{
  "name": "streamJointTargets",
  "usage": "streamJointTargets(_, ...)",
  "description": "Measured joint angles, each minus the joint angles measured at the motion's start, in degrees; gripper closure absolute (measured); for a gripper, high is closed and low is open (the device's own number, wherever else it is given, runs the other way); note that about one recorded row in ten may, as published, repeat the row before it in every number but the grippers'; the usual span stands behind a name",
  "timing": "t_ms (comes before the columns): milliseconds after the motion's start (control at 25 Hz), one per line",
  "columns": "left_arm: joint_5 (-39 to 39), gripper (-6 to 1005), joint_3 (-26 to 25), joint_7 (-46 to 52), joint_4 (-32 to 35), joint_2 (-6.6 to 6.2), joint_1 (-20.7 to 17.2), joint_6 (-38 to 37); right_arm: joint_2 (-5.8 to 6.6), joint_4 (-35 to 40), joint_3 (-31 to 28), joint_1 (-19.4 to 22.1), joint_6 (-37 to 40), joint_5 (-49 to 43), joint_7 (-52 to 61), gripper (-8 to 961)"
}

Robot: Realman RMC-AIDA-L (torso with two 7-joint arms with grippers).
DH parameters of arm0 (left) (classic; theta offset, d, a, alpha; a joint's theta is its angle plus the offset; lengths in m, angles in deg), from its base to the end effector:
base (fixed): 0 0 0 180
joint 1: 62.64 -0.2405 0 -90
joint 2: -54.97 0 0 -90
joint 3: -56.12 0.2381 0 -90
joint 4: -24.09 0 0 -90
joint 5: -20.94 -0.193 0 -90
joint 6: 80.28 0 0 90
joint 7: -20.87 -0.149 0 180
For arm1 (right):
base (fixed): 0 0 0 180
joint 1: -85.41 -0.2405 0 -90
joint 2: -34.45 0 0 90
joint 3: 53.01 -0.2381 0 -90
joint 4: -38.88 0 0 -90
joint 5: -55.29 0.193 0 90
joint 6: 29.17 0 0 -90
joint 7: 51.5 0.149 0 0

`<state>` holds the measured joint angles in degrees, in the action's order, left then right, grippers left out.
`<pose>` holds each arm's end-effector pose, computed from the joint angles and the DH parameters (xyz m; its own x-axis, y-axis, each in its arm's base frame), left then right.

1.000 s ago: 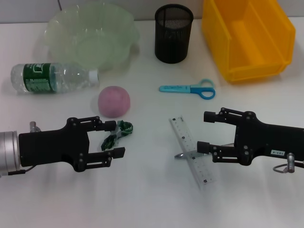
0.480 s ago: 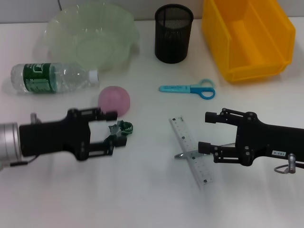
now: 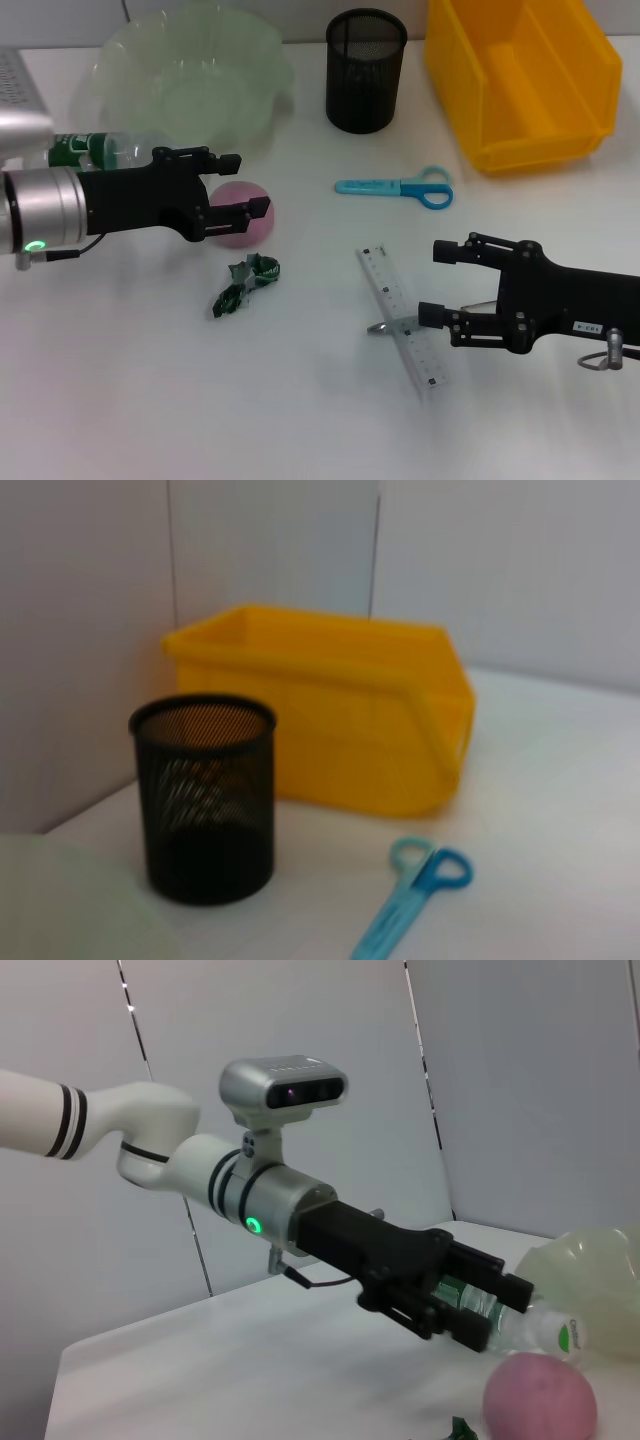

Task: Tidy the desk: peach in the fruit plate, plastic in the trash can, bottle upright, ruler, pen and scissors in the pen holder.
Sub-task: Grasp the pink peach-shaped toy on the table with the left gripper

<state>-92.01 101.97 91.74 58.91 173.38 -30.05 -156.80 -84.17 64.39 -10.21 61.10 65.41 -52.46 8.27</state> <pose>-0.2415 0.3359 -0.0100 0.8947 0.2232 0.3869 0.3542 -0.8822 -0.3102 0.2537 0.2562 -0.0216 0.7630 -0.2374 -0.6012 -0.3645 -0.9262 -0.0969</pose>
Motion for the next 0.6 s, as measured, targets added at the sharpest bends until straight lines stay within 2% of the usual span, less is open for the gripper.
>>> streamJointTargets(280, -1.2, 376, 9.2, 2.4, 2.1, 0.01, 0.3, 10.8, 0.15, -0.1, -0.5, 0.0, 0.0, 0.0, 0.0, 140)
streamJointTargets(600, -3.4, 418, 13.0, 4.3, 2.3, 0.16, 0.4, 15.6, 0.15, -0.1, -0.7, 0.1, 0.4, 0.0, 0.2, 139)
